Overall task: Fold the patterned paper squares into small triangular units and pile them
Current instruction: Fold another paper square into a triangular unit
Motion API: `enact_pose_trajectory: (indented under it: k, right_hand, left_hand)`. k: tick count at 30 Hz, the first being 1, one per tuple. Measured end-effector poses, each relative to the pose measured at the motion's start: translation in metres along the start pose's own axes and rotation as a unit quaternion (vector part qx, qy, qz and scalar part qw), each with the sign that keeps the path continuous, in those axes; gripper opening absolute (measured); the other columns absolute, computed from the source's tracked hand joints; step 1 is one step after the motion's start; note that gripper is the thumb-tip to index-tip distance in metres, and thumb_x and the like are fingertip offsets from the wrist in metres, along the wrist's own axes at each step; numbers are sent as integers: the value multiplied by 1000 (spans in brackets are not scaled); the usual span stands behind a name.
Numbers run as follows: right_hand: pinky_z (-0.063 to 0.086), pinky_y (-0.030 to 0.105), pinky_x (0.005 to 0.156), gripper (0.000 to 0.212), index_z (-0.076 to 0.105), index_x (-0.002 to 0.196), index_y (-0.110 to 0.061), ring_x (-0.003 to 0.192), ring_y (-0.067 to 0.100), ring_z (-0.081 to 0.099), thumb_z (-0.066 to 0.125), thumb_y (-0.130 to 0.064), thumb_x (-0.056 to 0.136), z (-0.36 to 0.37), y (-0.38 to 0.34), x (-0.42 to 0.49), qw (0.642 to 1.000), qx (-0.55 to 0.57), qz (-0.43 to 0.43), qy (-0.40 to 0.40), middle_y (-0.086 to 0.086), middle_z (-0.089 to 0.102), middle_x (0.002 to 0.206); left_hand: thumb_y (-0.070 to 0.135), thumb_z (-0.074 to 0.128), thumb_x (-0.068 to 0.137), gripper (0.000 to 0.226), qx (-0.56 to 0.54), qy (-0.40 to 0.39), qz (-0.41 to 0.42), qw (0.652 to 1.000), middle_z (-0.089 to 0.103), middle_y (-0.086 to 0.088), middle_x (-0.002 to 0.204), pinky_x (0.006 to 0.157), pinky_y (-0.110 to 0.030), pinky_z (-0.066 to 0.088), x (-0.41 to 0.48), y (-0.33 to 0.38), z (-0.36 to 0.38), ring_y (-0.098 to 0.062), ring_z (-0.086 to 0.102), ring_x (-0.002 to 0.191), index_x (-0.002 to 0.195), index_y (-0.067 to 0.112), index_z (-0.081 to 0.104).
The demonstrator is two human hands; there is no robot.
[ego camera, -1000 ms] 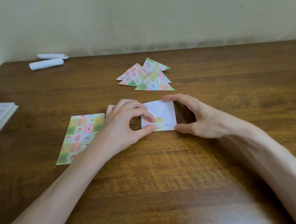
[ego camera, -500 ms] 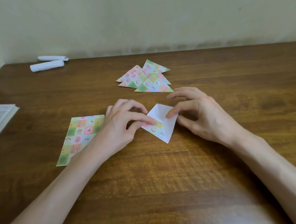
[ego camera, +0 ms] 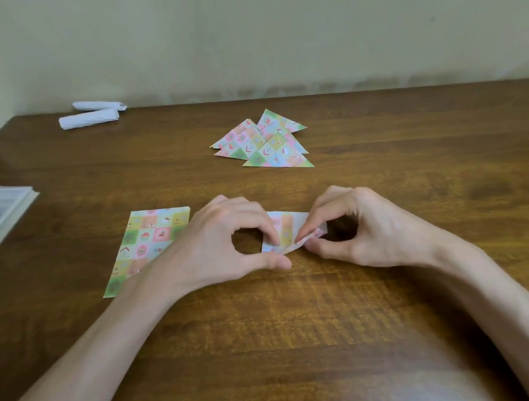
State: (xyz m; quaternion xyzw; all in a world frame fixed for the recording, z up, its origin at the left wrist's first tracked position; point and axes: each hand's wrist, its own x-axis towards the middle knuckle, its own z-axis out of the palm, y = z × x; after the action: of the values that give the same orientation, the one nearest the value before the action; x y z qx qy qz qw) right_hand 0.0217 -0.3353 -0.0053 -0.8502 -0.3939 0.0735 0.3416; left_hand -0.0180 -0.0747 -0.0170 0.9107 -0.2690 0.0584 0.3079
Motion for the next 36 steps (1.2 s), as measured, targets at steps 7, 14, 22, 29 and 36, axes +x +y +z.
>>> enact_pose_trajectory:
  k: [7,14,22,29,36]
  right_hand:
    - [49,32,68,9,79,92,-27,76,19,59,75,-36,93,1,-1,0,998,57,26,-5,-4,66,79]
    - [34,15,58,32,71,79,-20,59,3,45,65,-43,100,8,-4,3,994,72,81,19,-12,56,63]
    - [38,15,61,13,68,87,-29,59,7,51,79,-36,89,26,-3,10,983,43,129,120,-11,68,71]
    - [40,21,63,19,64,98,-33,61,10,51,80,-37,87,31,-3,11,981,26,136,138,-8,69,75]
    - [44,25,65,25,63,104,-34,65,11,54,80,-36,86,34,-1,13,978,-1,139,157,-10,63,73]
  left_hand:
    - [58,74,82,26,9,9,-8,1000,68,21,99,91,-38,44,0,-4,5,-8,61,106,84,32,81]
    - [61,76,78,26,26,11,-54,998,61,18,78,79,-26,37,1,-7,6,-9,58,85,79,35,74]
    - [81,63,68,40,32,-16,-106,994,58,17,78,87,-26,38,1,-7,5,-4,54,89,70,40,64]
    - [71,45,92,45,91,-4,-82,992,54,15,77,80,-28,33,0,-4,8,-7,49,84,73,34,61]
    - [58,47,98,36,153,13,-65,986,46,16,73,77,-31,32,1,0,12,-8,42,78,71,35,52]
